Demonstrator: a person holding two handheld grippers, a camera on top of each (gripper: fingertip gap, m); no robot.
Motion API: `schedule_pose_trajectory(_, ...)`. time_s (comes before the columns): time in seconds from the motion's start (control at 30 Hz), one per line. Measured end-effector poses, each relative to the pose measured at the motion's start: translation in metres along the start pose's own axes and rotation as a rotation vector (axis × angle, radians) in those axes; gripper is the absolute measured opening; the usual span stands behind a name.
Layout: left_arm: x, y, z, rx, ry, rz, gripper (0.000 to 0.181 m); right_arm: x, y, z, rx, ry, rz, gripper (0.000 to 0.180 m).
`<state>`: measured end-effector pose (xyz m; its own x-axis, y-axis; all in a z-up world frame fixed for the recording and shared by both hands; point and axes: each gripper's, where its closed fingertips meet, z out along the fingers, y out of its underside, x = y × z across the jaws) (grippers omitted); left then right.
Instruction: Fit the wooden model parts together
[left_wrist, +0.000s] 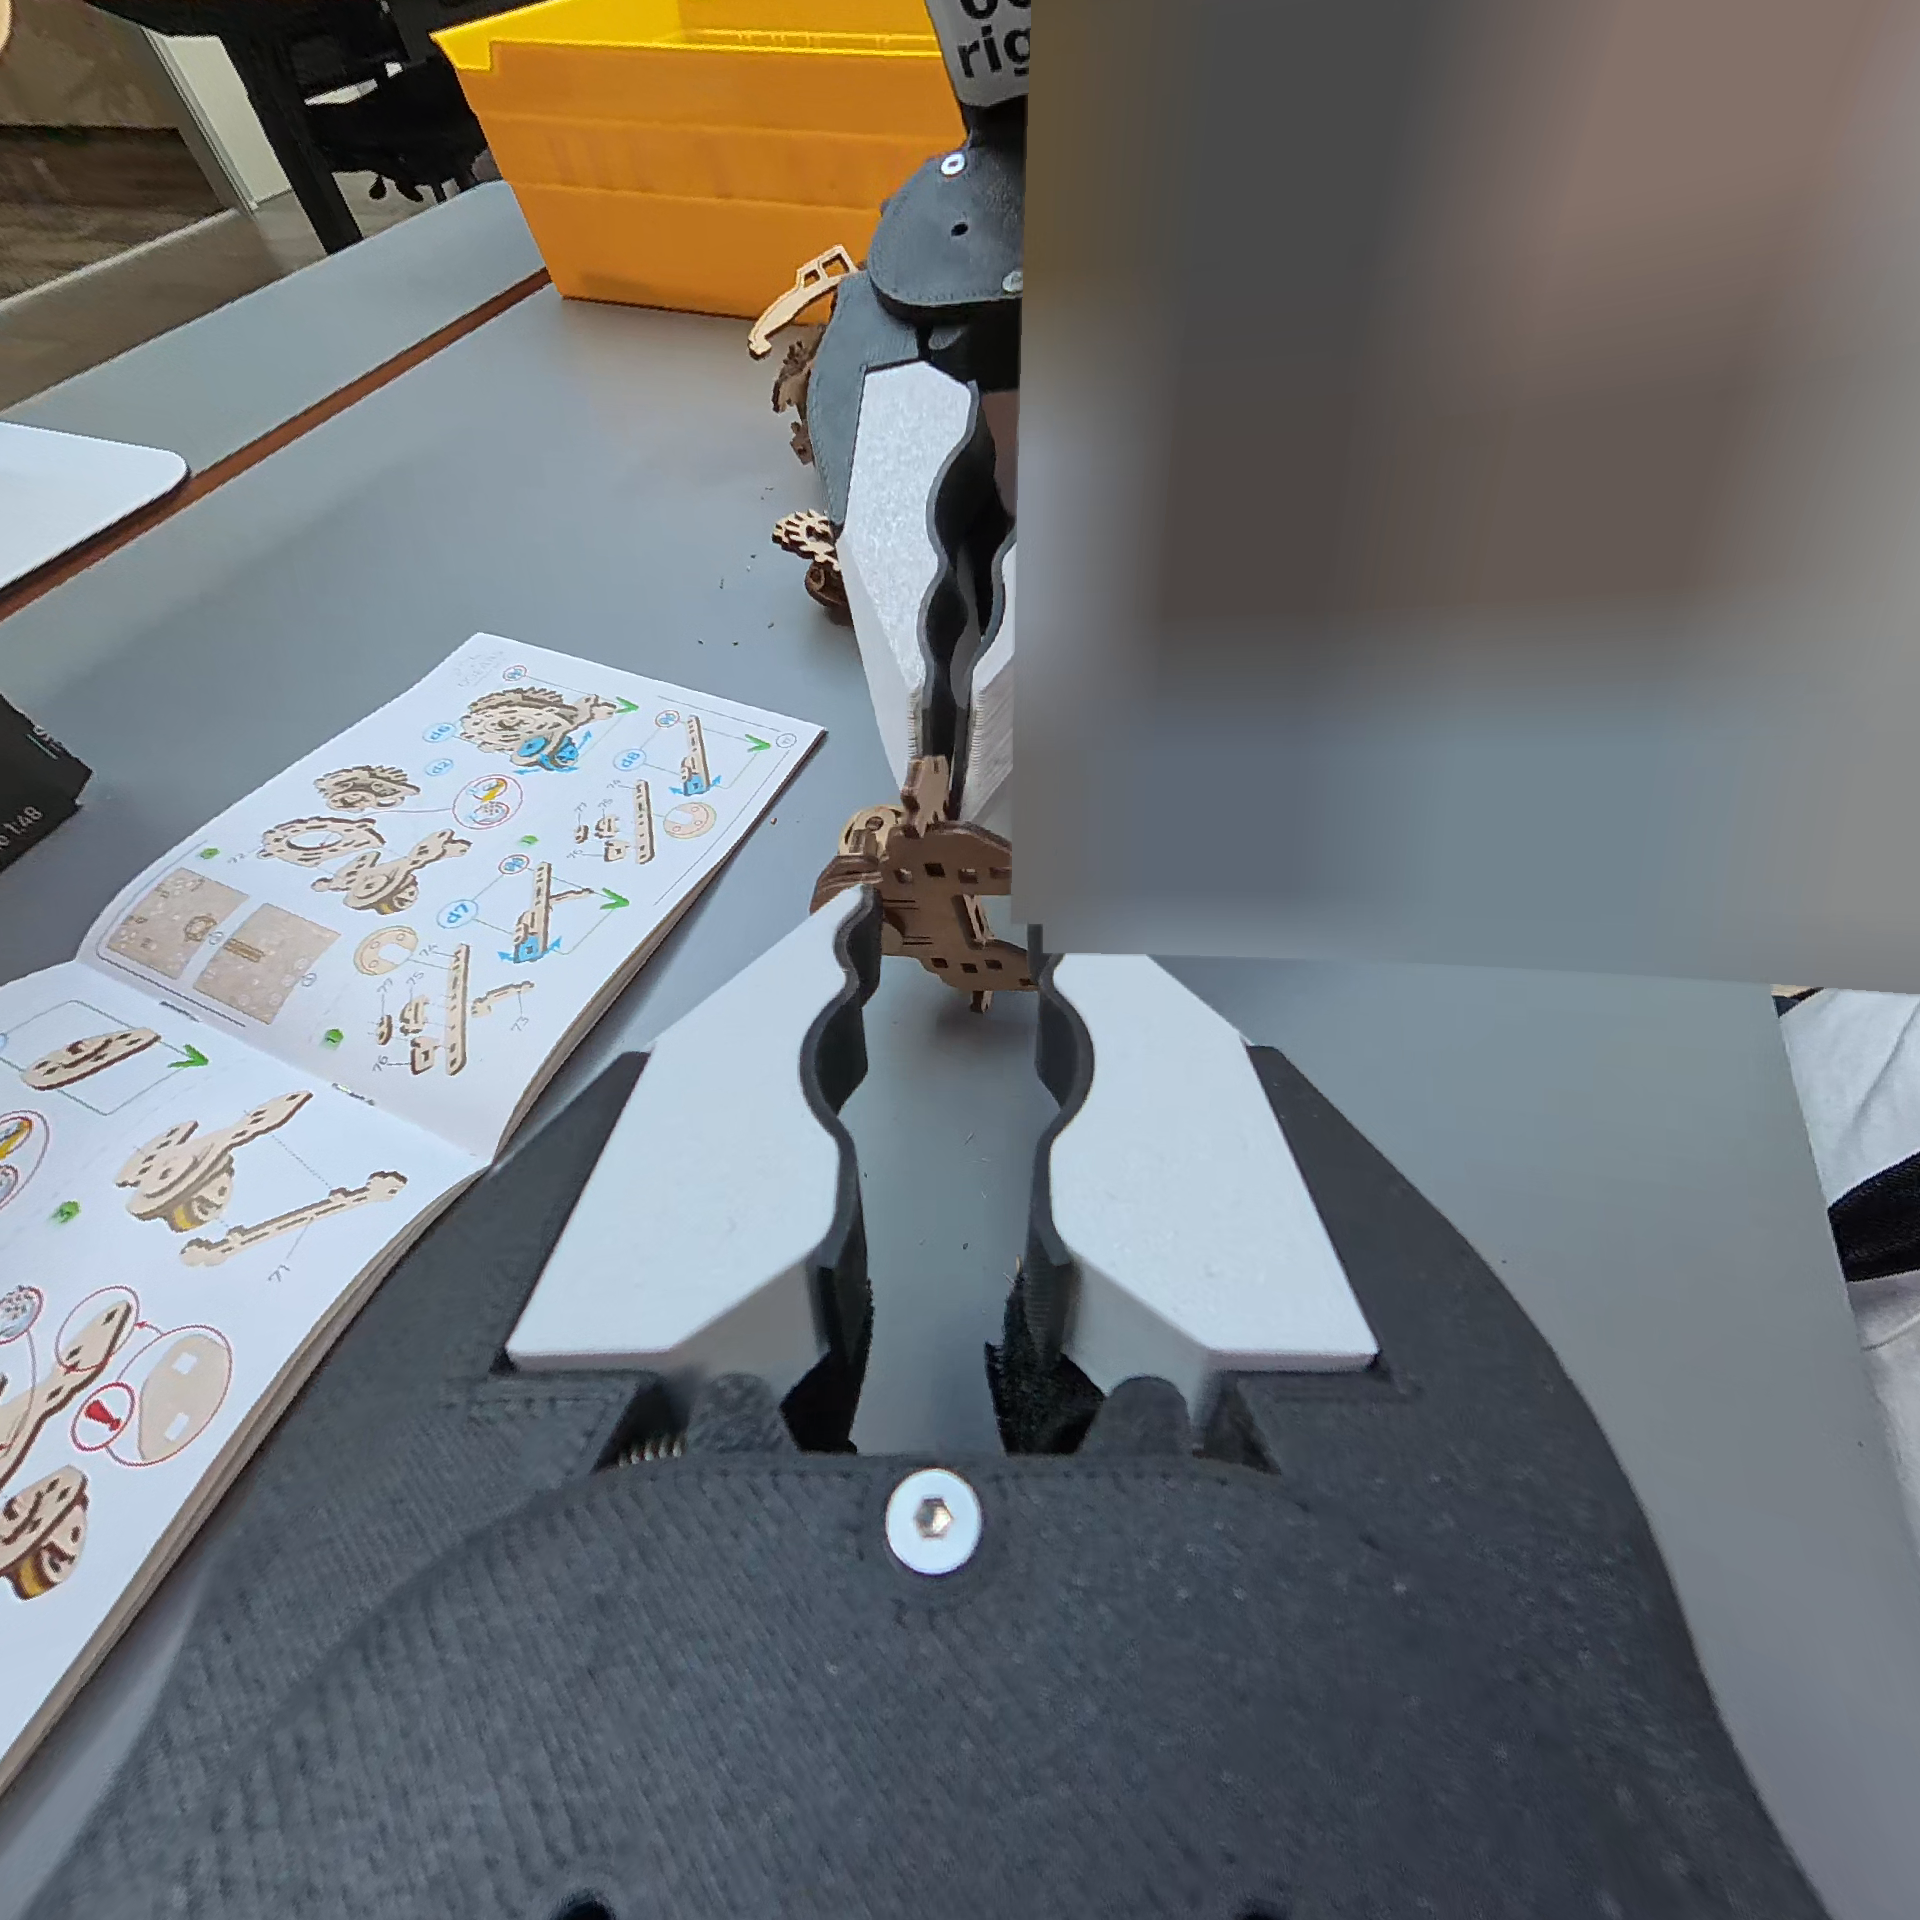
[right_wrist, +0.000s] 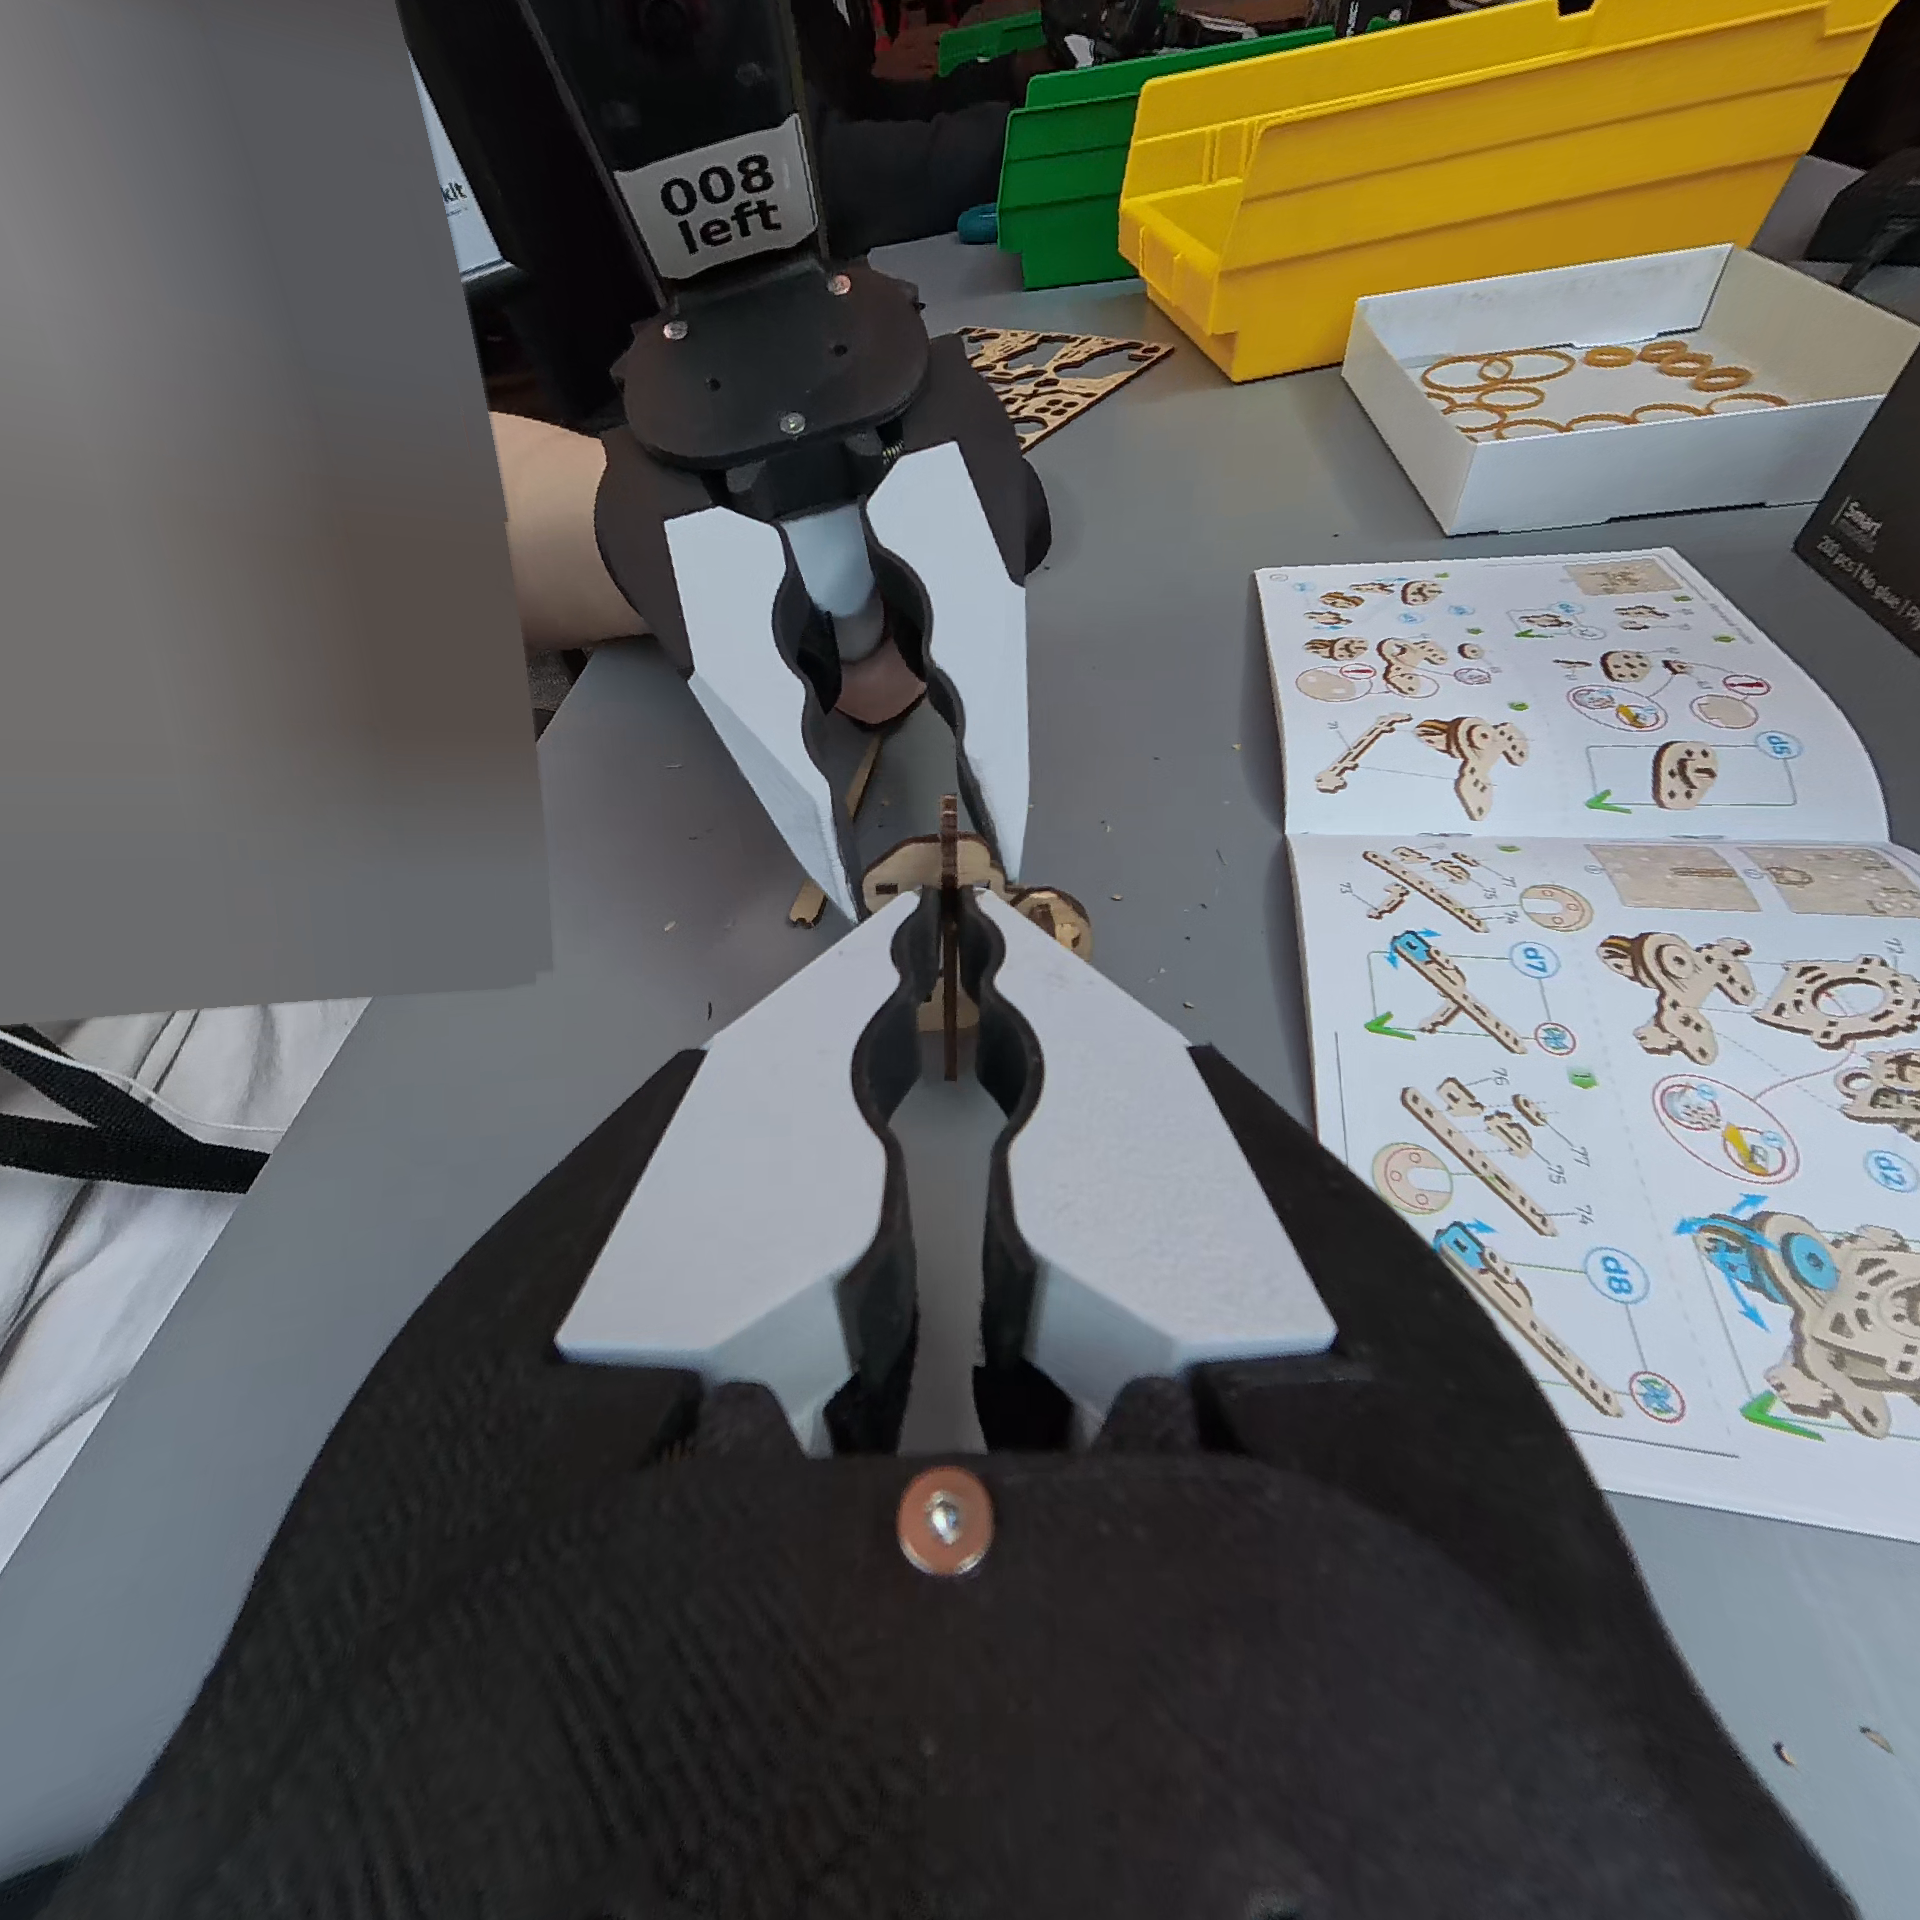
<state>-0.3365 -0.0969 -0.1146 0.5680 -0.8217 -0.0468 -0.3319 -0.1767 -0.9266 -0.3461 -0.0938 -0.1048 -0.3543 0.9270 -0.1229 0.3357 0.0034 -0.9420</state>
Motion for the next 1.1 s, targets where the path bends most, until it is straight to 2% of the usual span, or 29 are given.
schedule_pose_trajectory(0.43, 0.003, -0.013, -0.012, 0.096, 0.069, -0.04, 0.013, -0.006, 0.0, -0.001, 0.01, -0.044, -0.045, 0.001)
schedule_pose_trajectory(1.1, 0.012, -0.004, -0.006, 0.043, 0.127, -0.01, 0.007, -0.014, 0.002, 0.0, 0.007, -0.117, -0.06, 0.001)
